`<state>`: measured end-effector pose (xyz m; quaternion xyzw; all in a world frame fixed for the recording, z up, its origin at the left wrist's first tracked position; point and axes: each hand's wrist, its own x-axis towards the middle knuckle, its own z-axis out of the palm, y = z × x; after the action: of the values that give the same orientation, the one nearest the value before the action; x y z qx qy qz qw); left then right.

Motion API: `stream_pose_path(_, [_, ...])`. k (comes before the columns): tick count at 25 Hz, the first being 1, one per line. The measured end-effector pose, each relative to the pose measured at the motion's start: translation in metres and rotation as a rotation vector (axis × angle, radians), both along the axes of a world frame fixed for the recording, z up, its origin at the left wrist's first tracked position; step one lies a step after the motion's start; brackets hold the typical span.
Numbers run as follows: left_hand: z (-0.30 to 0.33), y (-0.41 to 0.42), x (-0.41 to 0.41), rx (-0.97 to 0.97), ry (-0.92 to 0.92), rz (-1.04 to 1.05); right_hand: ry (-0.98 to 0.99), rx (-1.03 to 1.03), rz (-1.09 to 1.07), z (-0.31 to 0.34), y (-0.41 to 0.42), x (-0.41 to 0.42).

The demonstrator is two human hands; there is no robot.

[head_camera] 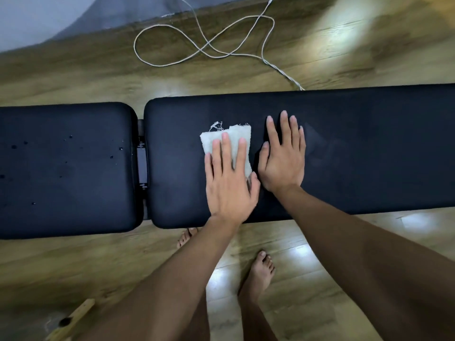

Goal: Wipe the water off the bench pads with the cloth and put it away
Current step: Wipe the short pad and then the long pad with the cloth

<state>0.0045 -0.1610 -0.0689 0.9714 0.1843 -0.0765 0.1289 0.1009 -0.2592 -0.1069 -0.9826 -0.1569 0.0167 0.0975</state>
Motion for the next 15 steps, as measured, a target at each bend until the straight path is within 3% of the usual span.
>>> stream_pose_path(10, [-0.017,0.031,0.031,-0.013,0.002,-0.155,-0.028,-0.003,0.004,-0.006,-0.002,0.001])
stream_pose_path(15, [-0.012,0.076,0.089,-0.077,-0.009,-0.1,-0.049,-0.006,0.007,-0.008,-0.002,0.001])
